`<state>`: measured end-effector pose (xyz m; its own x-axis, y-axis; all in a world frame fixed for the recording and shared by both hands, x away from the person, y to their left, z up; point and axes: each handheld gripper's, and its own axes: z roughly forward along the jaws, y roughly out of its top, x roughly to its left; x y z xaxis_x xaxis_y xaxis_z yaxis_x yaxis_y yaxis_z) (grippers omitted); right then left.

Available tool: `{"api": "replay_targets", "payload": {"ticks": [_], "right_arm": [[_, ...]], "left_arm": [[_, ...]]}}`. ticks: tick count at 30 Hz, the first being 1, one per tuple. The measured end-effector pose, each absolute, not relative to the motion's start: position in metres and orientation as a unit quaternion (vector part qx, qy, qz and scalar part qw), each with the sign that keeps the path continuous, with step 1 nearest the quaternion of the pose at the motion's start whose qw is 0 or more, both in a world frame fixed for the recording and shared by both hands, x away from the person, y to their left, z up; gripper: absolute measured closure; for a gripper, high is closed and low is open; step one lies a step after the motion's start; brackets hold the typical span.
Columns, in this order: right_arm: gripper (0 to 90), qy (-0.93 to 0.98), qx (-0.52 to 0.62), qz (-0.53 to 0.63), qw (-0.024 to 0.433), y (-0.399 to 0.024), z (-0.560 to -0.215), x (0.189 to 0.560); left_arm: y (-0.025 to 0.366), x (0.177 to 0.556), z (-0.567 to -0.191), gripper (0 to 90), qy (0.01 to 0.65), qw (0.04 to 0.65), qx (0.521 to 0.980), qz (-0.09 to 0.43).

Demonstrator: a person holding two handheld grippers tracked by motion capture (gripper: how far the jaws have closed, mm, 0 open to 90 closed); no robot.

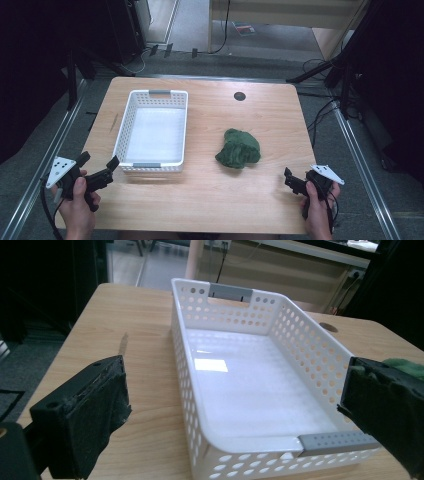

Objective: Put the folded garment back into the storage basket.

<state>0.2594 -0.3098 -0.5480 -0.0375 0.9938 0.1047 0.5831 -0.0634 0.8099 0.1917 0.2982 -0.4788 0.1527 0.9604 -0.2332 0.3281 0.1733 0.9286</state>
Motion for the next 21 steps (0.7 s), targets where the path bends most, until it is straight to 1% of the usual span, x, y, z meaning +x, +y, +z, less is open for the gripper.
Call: {"api": "replay_targets", "payload": {"ticks": [8,21], "right_arm": [[2.6,0.621,0.636,0.362,0.283,-0.310,-0.548,0.260],[2.4,0.618,0.638,0.363,0.280,-0.311,-0.548,0.260]], "left_arm": [[0.283,0.200,-0.467,0.0,0.560,0.513,0.574,0.307],[0.241,0.225,-0.449,0.0,0.553,0.502,0.592,0.302]]}}
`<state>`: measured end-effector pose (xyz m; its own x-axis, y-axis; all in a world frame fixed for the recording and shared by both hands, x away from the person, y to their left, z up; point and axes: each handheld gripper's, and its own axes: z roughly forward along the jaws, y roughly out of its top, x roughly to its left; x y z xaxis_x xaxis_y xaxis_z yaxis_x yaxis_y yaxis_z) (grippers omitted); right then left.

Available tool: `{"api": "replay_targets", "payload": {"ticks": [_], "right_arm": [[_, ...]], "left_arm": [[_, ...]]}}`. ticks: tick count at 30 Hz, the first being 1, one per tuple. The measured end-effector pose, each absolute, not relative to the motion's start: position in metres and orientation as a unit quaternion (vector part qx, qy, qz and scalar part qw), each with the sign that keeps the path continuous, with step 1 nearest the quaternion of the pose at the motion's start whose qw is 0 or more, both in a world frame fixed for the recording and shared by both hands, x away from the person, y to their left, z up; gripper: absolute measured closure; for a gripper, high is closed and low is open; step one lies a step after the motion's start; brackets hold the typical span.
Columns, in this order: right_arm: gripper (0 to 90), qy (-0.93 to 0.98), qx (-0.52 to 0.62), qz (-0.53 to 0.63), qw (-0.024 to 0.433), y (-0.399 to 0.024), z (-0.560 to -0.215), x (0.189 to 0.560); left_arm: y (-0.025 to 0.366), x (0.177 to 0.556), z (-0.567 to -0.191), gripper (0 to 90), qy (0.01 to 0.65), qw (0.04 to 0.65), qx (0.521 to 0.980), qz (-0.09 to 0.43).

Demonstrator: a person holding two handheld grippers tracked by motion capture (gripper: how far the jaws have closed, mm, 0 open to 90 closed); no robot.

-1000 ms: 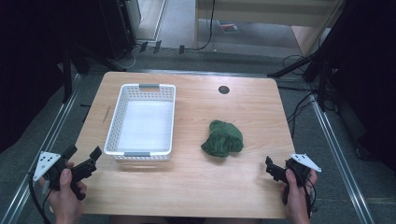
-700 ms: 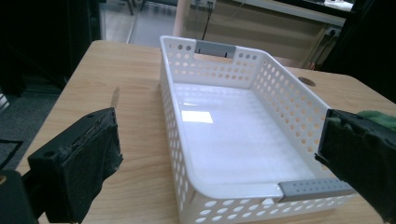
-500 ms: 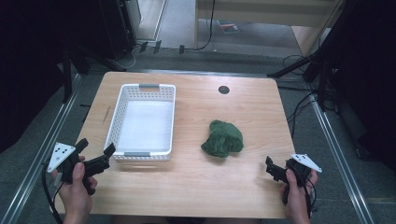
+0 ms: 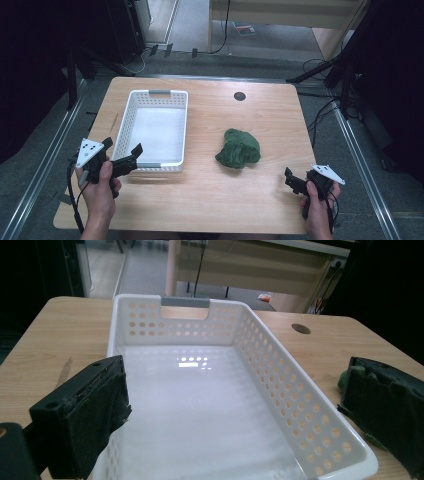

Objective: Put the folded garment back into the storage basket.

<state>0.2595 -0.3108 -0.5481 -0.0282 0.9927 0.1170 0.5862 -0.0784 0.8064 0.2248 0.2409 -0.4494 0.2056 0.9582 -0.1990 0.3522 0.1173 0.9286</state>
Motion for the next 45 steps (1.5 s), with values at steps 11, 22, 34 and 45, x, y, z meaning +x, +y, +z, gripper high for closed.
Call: {"api": "replay_targets", "payload": {"ticks": [11,22,34,45], "right_arm": [[2.4,0.620,0.637,0.364,0.280,-0.311,-0.548,0.260],[2.4,0.618,0.638,0.365,0.278,-0.311,-0.548,0.260],[2.4,0.620,0.636,0.365,0.277,-0.311,-0.548,0.260],[1.5,0.615,0.640,0.372,0.270,-0.314,-0.548,0.261]], "left_arm": [[0.212,0.239,-0.445,0.0,0.552,0.498,0.602,0.291],[0.184,0.253,-0.444,0.0,0.546,0.488,0.623,0.277],[0.151,0.264,-0.446,0.0,0.535,0.489,0.641,0.253],[0.113,0.276,-0.449,0.0,0.521,0.492,0.658,0.231]]}}
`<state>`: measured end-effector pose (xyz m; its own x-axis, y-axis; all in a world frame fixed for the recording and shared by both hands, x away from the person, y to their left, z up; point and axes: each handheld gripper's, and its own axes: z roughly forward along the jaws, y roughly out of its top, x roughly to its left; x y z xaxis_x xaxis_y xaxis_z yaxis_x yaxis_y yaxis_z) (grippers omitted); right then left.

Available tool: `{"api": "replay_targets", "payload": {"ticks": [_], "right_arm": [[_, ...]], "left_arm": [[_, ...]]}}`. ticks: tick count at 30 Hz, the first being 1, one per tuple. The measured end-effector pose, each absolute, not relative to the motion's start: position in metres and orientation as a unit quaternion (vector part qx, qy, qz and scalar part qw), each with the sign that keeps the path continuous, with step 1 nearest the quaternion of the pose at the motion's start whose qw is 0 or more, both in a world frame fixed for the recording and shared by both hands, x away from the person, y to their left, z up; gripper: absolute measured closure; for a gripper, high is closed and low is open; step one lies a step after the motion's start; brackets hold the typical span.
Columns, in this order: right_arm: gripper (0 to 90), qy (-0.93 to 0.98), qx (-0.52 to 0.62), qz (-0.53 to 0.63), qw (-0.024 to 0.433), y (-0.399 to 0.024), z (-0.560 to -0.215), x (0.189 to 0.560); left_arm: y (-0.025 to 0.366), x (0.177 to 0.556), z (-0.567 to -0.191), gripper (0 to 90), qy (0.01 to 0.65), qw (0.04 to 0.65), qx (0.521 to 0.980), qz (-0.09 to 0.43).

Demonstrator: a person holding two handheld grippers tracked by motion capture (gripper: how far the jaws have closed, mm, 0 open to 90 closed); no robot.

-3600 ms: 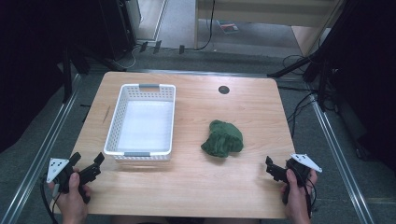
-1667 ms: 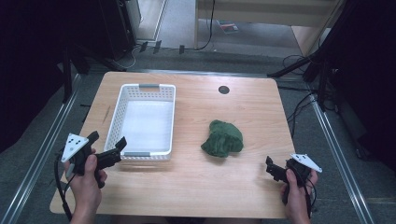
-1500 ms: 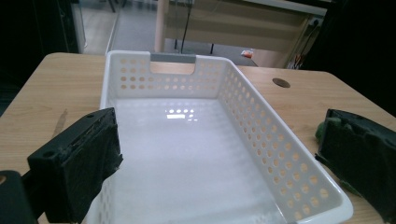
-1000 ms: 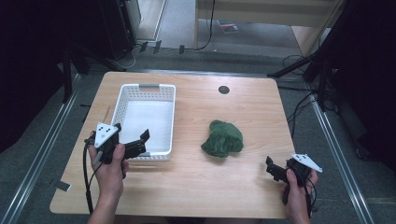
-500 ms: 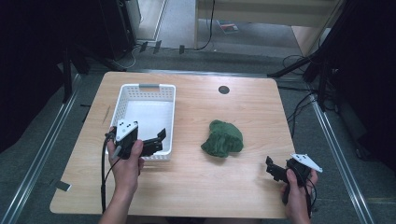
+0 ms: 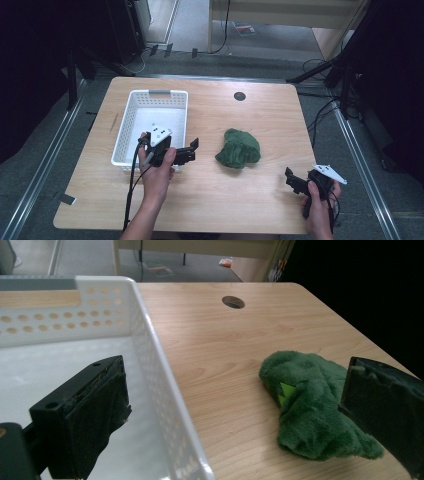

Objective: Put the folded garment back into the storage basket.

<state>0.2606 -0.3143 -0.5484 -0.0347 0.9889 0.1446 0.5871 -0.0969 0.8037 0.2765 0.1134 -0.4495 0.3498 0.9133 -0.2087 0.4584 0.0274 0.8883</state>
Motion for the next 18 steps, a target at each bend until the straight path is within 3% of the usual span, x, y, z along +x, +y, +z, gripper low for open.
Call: {"api": "replay_targets", "payload": {"ticks": [18], "right_arm": [[1.5,0.621,0.636,0.369,0.271,-0.314,-0.548,0.261]], "left_arm": [[0.051,0.289,-0.461,0.0,0.495,0.496,0.683,0.203]]}}
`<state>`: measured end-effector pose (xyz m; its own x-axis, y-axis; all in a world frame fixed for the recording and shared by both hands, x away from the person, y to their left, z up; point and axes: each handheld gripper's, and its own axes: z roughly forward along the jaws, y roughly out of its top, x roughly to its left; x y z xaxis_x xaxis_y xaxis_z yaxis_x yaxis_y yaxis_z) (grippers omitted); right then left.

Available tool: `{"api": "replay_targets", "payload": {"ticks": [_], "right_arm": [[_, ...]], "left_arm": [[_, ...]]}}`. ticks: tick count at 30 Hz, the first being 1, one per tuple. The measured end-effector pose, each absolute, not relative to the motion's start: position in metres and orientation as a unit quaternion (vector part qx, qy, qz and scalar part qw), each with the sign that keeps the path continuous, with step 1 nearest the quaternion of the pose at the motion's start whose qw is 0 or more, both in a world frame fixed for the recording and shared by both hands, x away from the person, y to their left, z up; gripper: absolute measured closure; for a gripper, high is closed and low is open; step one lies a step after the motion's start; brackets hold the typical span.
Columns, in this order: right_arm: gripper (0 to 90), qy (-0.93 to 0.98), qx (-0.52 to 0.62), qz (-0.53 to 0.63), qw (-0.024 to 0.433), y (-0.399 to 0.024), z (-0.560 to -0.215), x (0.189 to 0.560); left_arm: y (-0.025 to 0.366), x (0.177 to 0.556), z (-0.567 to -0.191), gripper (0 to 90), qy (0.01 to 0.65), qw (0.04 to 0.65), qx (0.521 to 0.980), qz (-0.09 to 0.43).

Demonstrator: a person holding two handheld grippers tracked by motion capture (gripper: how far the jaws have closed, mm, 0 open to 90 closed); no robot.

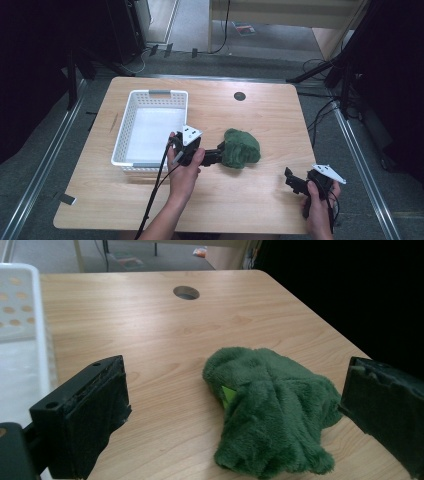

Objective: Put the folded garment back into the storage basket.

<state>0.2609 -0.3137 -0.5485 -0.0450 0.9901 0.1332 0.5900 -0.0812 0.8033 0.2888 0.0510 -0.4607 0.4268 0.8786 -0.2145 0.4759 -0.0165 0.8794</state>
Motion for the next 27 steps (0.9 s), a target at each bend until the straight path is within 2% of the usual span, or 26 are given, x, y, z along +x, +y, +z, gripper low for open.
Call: {"api": "replay_targets", "payload": {"ticks": [21,27], "right_arm": [[1.5,0.622,0.636,0.369,0.270,-0.313,-0.548,0.261],[1.5,0.623,0.635,0.369,0.269,-0.313,-0.549,0.261]], "left_arm": [[0.004,0.305,-0.488,0.0,0.481,0.472,0.719,0.170],[-0.010,0.316,-0.507,0.0,0.473,0.458,0.737,0.155]]}}
